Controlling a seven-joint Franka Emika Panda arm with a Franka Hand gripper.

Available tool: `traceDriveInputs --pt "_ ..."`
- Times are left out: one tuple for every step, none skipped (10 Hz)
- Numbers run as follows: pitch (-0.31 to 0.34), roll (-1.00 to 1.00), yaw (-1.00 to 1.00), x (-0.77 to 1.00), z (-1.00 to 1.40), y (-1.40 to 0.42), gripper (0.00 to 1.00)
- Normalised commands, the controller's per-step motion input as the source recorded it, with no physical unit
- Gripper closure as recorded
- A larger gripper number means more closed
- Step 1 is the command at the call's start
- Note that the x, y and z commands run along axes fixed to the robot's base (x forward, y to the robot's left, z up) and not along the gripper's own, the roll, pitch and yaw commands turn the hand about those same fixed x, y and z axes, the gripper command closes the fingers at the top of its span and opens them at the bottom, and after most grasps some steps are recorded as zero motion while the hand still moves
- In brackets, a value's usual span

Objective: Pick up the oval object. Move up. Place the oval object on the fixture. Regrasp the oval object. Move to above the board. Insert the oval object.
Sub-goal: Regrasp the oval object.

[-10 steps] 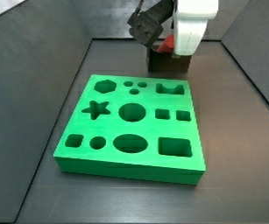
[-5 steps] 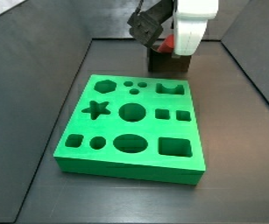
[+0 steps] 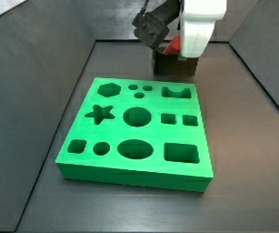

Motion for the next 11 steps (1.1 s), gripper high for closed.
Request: traceDriveInputs --pt "0.222 -0.05 0.05 0.08 0.01 -0.01 0.00" --pt "0.222 -0.05 0.05 0.08 0.01 -0.01 0.00" --pt "0.222 -0.05 0.05 0.08 0.01 -0.01 0.00" --pt "0.222 -0.05 0.05 0.08 0.01 -0.01 0.00" --pt "0.222 -0.05 0.05 0.08 0.01 -0.01 0.00" --pt "0.222 -0.05 0.05 0.08 0.01 -0.01 0.00" --pt "0.222 -0.05 0.05 0.08 0.01 -0.01 0.00" --pt "0.222 -0.05 0.05 0.08 0.01 -0.01 0.00" --pt "0.222 -0.05 0.05 0.08 0.01 -0.01 0.00" --pt "0.222 -0.05 0.05 0.08 0.01 -0.01 0.00" --pt "0.222 -0.05 0.05 0.08 0.01 -0.01 0.00"
